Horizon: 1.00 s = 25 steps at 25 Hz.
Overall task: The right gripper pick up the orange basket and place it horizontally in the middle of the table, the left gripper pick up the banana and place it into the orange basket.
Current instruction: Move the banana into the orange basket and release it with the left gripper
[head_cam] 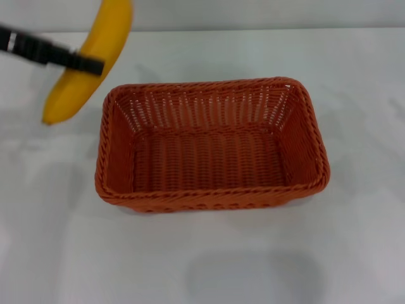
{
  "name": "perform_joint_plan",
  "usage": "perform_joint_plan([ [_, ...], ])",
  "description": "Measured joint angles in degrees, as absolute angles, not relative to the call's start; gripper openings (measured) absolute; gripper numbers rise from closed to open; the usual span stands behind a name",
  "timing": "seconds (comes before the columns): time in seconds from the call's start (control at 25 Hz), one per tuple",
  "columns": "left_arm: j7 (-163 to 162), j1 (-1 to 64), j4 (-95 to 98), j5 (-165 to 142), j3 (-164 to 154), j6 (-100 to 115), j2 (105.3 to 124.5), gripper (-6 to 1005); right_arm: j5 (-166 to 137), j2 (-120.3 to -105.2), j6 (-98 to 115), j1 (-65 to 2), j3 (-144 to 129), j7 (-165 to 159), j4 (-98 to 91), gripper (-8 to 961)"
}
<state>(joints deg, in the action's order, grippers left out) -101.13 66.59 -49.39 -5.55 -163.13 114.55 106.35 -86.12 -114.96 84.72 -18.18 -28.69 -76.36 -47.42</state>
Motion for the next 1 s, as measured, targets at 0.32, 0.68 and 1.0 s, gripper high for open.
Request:
perform_joint_plan([
  [0.32,-99.48,72.46,-43.98,-5.43,-163.21,114.67,106.91,533,-86.13,-114.98,85.13,-18.38,-28.75,-75.86,-47.36,860],
  [0.68,-95.21,82.12,-39.16,-19.72,-163.22,100.52,116.28,547,-86.06,-114.96,85.5,-18.33,-28.67,-73.18,-46.89,860],
  [1.0,-94.19,83.7,-33.23,-22.84,-163.14,93.28,118.55,559,-86.01,-114.94,85.86,-18.03,-28.32,-71.67,-45.79,860],
])
